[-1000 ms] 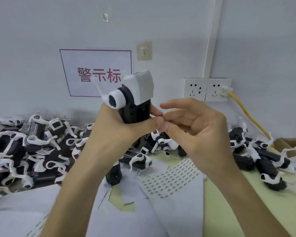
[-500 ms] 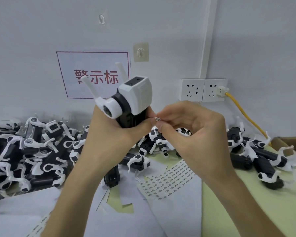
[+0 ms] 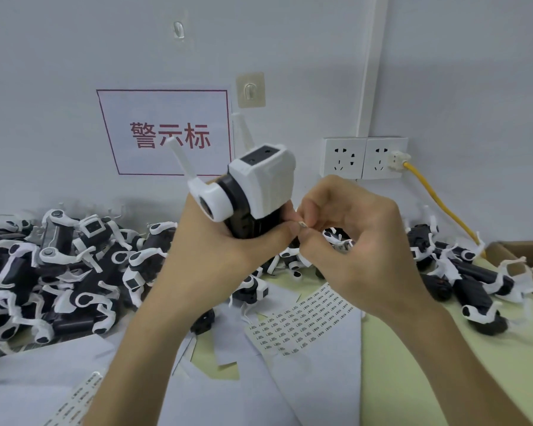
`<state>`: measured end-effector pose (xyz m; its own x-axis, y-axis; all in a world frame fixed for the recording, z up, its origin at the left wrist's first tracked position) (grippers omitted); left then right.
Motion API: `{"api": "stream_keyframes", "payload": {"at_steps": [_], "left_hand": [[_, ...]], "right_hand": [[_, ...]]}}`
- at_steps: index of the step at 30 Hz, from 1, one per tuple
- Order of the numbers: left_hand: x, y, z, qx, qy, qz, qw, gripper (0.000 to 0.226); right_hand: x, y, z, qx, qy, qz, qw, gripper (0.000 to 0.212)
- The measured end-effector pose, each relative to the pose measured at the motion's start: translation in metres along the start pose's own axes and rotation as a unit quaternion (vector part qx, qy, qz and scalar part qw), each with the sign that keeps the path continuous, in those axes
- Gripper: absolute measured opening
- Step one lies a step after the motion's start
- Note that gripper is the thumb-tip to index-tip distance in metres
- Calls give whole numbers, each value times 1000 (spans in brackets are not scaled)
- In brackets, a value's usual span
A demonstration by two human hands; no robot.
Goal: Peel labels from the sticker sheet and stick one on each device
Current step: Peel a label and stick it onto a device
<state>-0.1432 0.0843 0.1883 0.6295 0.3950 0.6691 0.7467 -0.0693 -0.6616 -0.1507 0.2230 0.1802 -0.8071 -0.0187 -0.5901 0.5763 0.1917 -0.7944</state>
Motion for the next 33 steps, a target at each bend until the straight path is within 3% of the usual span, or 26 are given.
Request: {"api": "stream_keyframes", "payload": {"at_steps": [10,12,15,20,33], "left_hand": [[-1,2,16,-6,7,0,1000,14],[-2,1,13,5,19,3,1000,23],[-11,-2,4,15,55,-15,998,24],[-21,-4,1,-4,122,-36,992,16],[-16,-4,3,-51,122,-14,991,16]], "right_hand": [[0,0,-7,2,17,-36,999,13],[1,0,-9,10,21,-36,999,18],[0,-1,-13,20,-55,-21,998,26],[1,-4,-15,28,-97,11,995,5],[0,-4,-6,-21,-100,36,994,10]]}}
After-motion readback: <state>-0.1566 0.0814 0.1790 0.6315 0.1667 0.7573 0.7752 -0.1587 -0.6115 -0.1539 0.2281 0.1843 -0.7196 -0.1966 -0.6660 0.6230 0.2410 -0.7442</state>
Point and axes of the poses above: each hand's wrist, its own y-axis away from the middle knuckle, its own z-axis out of the palm, x = y × z, the point moved 9 cm from there along -y, towards the middle knuckle, and after that the axes turned 10 degrees about -y, right-handed, at the moved point
